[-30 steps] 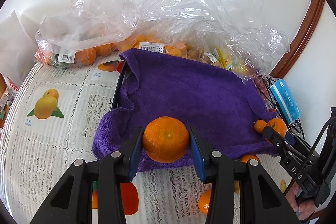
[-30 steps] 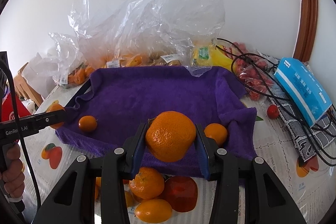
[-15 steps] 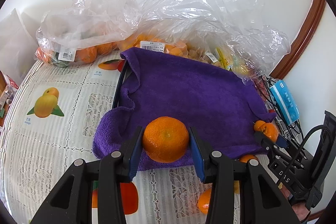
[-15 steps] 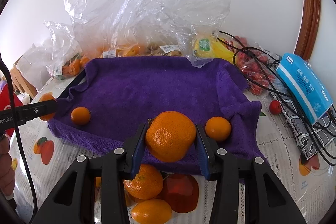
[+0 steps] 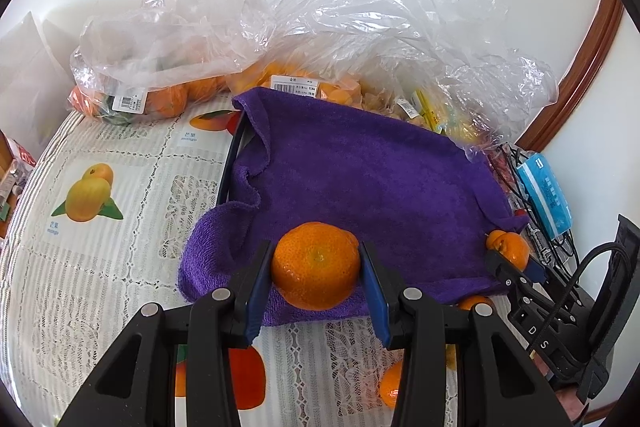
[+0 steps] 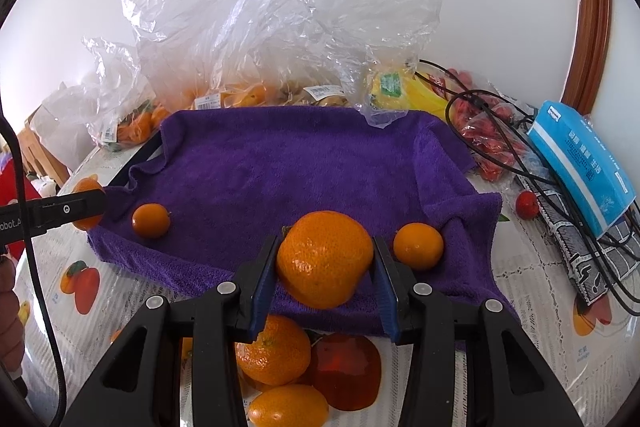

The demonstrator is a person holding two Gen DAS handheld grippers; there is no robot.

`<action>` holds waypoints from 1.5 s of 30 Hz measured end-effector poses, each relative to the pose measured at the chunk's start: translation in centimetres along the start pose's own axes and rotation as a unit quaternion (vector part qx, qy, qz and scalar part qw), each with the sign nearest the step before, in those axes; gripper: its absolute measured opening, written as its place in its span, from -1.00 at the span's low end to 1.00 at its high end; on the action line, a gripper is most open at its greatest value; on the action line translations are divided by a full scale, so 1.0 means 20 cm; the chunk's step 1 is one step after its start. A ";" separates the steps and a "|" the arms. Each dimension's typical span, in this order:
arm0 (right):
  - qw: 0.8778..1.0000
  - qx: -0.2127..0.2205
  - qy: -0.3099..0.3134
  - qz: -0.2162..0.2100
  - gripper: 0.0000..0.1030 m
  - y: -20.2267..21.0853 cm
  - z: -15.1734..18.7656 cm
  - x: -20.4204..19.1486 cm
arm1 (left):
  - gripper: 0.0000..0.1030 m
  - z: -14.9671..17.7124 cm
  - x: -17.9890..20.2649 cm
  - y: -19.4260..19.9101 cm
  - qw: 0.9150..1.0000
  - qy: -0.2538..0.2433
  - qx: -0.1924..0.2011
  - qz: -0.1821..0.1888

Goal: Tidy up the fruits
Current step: 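Carry both oranges over the towel and open the right gripper onto it, then lower the held orange onto the towel and open the left gripper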

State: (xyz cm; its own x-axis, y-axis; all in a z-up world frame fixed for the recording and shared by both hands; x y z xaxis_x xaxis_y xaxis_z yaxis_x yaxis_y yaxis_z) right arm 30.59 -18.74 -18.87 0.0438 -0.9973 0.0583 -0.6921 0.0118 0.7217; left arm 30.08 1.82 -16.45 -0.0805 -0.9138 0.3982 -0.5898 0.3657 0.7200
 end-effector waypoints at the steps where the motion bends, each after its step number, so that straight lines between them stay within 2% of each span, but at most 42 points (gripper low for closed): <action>1: 1.000 -0.001 0.002 0.001 -0.14 -0.01 0.00 0.00 | -0.22 0.00 0.00 0.00 1.000 0.000 0.000 0.000; 2: 1.000 -0.003 0.002 0.002 -0.15 -0.01 0.01 0.00 | -0.22 0.00 0.00 0.00 1.000 0.001 -0.001 0.000; 5: 1.000 -0.002 0.002 -0.001 -0.38 -0.02 0.01 -0.01 | -0.22 0.00 0.00 -0.01 1.000 0.000 -0.001 0.000; 7: 1.000 -0.002 0.003 -0.002 -0.42 -0.02 0.02 -0.01 | -0.22 0.01 0.00 -0.01 1.000 0.000 -0.003 0.001; 12: 1.000 -0.006 -0.002 0.002 -0.42 -0.03 0.02 0.01 | -0.22 0.02 -0.01 -0.04 1.000 -0.001 -0.009 0.000; 17: 1.000 0.016 -0.010 0.010 -0.42 0.05 -0.02 0.05 | -0.22 0.02 0.02 -0.06 1.000 -0.004 -0.012 0.002; 25: 0.999 0.044 -0.007 0.031 -0.39 0.13 -0.07 0.11 | -0.22 0.00 0.17 -0.18 0.999 -0.020 -0.027 0.031; 31: 0.999 0.041 -0.027 0.023 -0.39 0.16 -0.08 0.17 | -0.22 0.01 0.26 -0.28 0.998 -0.041 -0.036 0.021; 39: 0.999 0.033 -0.029 0.018 -0.34 0.16 -0.07 0.18 | -0.22 0.05 0.23 -0.33 0.998 -0.029 -0.055 0.015; 45: 0.999 0.017 -0.036 -0.004 -0.30 0.15 -0.05 0.17 | 0.02 0.04 0.24 -0.23 0.999 -0.038 -0.034 0.005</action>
State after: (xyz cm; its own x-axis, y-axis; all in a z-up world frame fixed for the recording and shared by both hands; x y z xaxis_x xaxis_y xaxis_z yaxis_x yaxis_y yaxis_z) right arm 29.35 -22.12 -15.77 -0.0012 -1.0000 0.0025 -0.7158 0.0026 0.6983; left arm 31.78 -4.39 -18.22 -0.1491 -0.9198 0.3630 -0.5326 0.3840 0.7542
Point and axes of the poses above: each gripper's, at about its wrist camera, not at the fingertips, and y roughly against the way its jaws point, x to its right, z to its underside, the point moved 7 cm from there along -y, roughly the way its jaws point, and after that the axes turned 11 degrees about z, right-handed, at the moved point
